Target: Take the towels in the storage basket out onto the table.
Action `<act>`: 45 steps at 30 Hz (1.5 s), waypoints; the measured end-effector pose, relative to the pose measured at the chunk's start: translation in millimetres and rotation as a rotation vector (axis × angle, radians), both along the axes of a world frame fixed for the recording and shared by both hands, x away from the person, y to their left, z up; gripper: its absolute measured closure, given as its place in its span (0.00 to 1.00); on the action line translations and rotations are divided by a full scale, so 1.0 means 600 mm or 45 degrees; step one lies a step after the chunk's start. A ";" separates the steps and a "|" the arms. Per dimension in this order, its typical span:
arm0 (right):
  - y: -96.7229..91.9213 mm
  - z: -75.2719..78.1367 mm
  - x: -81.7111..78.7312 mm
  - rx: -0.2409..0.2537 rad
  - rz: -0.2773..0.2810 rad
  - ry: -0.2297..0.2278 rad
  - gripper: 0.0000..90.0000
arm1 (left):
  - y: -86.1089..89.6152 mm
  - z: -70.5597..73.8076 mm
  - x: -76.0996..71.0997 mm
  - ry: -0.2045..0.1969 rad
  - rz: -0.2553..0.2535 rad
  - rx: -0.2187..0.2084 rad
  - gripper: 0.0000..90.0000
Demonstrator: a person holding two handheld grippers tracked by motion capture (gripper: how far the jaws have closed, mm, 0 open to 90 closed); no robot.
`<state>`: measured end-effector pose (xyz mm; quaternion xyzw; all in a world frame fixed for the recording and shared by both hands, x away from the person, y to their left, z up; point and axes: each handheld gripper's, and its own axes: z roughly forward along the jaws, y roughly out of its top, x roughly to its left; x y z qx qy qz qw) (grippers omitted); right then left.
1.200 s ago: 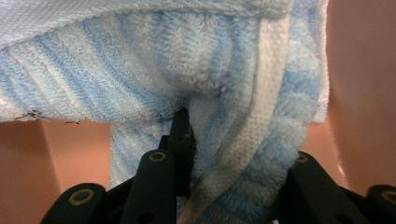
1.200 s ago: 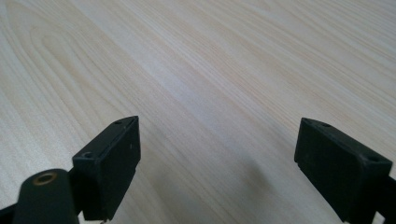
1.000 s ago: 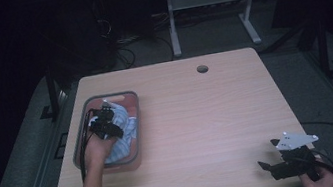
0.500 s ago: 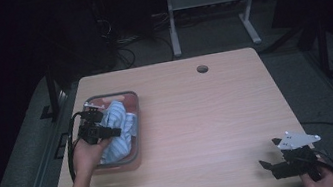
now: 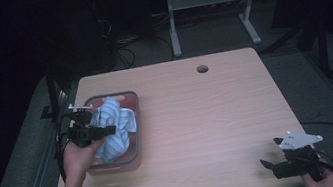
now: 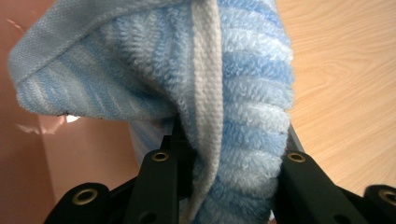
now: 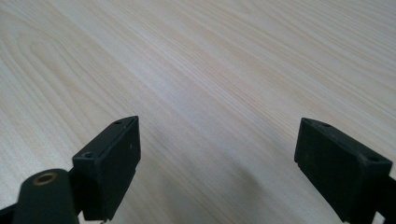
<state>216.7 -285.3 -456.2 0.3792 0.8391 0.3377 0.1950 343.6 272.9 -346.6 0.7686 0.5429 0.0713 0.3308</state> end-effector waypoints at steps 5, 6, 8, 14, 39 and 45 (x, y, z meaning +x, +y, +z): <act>0.001 -0.001 0.000 0.004 0.000 0.004 0.15 | 0.009 0.014 -0.004 -0.020 0.024 -0.032 0.77; 0.000 -0.002 0.000 0.007 -0.002 0.008 0.15 | 0.010 0.016 -0.004 -0.021 0.028 -0.033 0.77; -0.001 -0.002 0.000 0.011 -0.002 0.013 0.15 | 0.011 0.022 -0.006 -0.028 0.030 -0.054 0.77; -0.006 -0.002 -0.002 0.022 -0.007 0.012 0.15 | 0.011 0.042 -0.005 -0.050 0.050 -0.049 0.77; -0.005 -0.002 -0.001 0.027 -0.015 0.007 0.15 | -0.026 0.111 -0.003 -0.110 0.000 -0.127 0.77; -0.005 -0.002 -0.001 0.028 -0.015 0.009 0.15 | -0.049 0.121 0.001 -0.116 -0.026 -0.128 0.77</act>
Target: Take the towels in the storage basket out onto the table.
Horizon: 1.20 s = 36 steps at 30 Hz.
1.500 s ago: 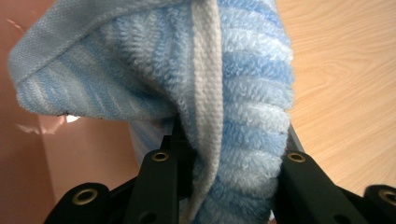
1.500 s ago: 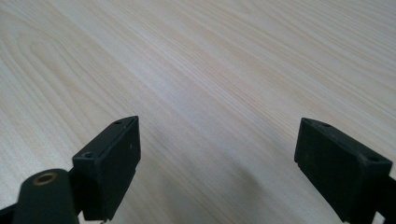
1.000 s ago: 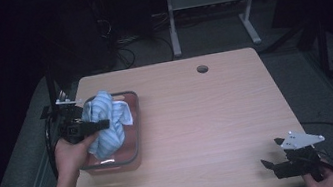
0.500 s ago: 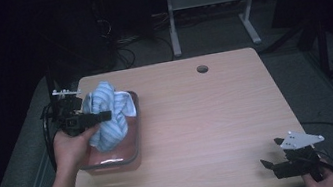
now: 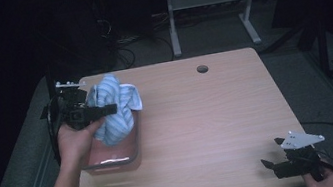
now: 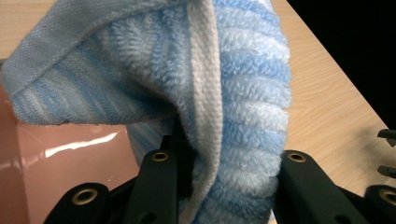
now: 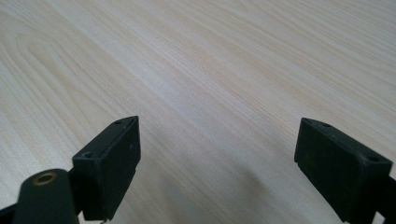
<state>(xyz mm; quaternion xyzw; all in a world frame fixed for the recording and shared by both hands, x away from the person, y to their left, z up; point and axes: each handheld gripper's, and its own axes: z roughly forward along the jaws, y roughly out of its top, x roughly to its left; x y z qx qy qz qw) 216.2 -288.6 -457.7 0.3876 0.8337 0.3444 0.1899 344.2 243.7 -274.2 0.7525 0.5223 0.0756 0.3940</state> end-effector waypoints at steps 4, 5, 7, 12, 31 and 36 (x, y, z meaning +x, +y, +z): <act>-0.001 0.001 0.000 -0.001 -0.001 -0.004 0.15 | -0.016 0.002 0.005 0.004 -0.026 -0.009 0.77; -0.001 0.000 0.000 -0.001 -0.003 -0.002 0.15 | -0.020 0.003 0.007 0.003 -0.029 -0.004 0.77; -0.002 0.000 0.000 -0.002 -0.002 -0.001 0.15 | -0.026 0.006 0.009 -0.004 -0.035 -0.014 0.77; -0.004 0.000 0.001 -0.001 -0.002 -0.008 0.15 | -0.044 0.013 0.013 -0.011 -0.060 -0.015 0.77; -0.002 0.000 0.000 -0.002 -0.003 0.002 0.15 | -0.122 0.008 0.030 0.000 -0.159 -0.013 0.77; -0.002 0.001 0.000 0.003 -0.007 0.001 0.15 | -0.142 0.000 0.036 0.009 -0.184 -0.022 0.77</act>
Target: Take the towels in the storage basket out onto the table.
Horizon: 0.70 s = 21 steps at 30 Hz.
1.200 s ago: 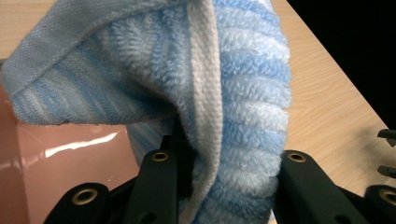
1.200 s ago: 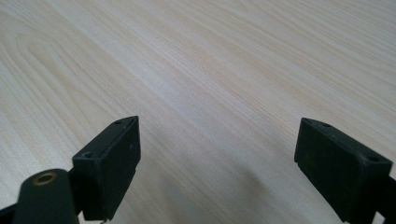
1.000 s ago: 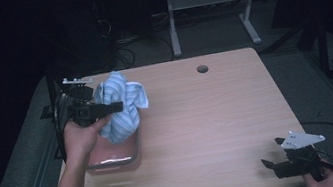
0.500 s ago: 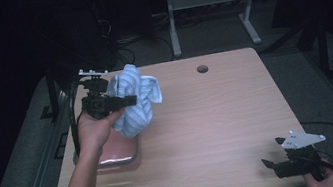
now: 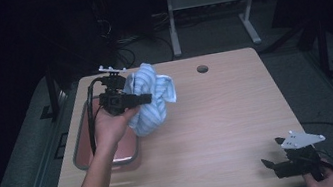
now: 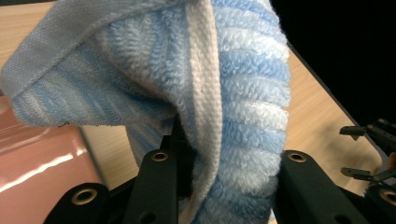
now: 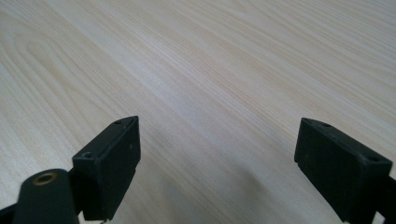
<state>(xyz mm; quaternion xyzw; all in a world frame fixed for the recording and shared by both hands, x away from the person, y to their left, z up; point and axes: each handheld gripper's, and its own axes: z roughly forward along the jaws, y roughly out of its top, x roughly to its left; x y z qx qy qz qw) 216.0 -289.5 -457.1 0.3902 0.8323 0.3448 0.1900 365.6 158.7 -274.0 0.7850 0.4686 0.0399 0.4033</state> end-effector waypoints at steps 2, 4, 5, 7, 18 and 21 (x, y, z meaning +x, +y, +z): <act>-0.001 0.000 0.000 0.000 -0.001 -0.003 0.15 | -0.010 -0.005 0.002 0.008 -0.015 -0.009 0.77; -0.002 0.000 0.000 0.004 -0.004 0.000 0.15 | -0.018 -0.009 0.004 0.012 -0.022 -0.011 0.77; -0.002 0.000 0.000 0.003 -0.003 -0.001 0.15 | -0.021 -0.011 0.006 0.016 -0.026 -0.007 0.77; -0.002 0.000 0.000 0.000 -0.001 -0.003 0.15 | -0.029 -0.016 0.009 0.021 -0.040 0.004 0.77; 0.000 0.001 0.000 0.002 0.002 -0.006 0.15 | -0.074 -0.042 0.026 0.062 -0.076 0.004 0.77; 0.000 0.000 0.001 0.009 -0.001 -0.001 0.15 | -0.087 -0.049 0.030 0.076 -0.095 0.019 0.77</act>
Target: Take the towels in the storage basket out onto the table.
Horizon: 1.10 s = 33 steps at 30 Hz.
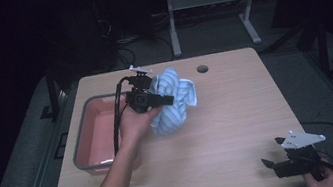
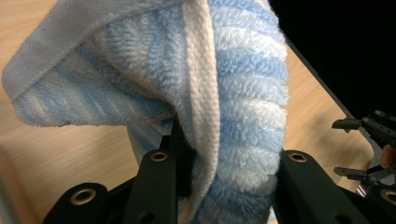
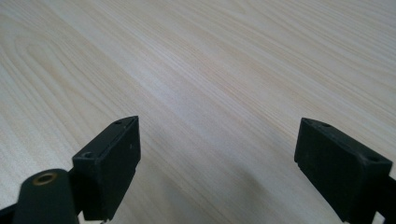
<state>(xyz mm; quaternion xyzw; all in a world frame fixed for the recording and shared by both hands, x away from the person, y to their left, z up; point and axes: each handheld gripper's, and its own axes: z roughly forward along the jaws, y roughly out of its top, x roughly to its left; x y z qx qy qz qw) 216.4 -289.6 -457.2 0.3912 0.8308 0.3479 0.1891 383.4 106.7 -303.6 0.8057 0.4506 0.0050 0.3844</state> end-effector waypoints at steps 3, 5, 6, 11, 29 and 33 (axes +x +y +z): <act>0.000 0.001 0.001 0.001 0.000 -0.004 0.15 | -0.011 -0.005 0.003 0.000 -0.008 -0.002 0.77; 0.001 0.001 0.003 0.004 0.008 -0.008 0.15 | -0.018 -0.009 0.005 0.000 -0.017 -0.001 0.77; 0.002 0.001 0.004 0.002 0.011 -0.012 0.15 | -0.022 -0.012 0.005 0.003 -0.017 0.002 0.77; 0.007 0.001 0.005 -0.006 0.018 -0.003 0.15 | -0.042 -0.025 0.010 0.016 -0.033 0.012 0.77; 0.007 0.001 0.005 -0.005 0.021 -0.003 0.15 | -0.108 -0.076 0.026 0.071 -0.083 0.035 0.77; 0.005 0.000 0.006 0.002 0.022 -0.005 0.15 | -0.120 -0.088 0.029 0.087 -0.091 0.036 0.77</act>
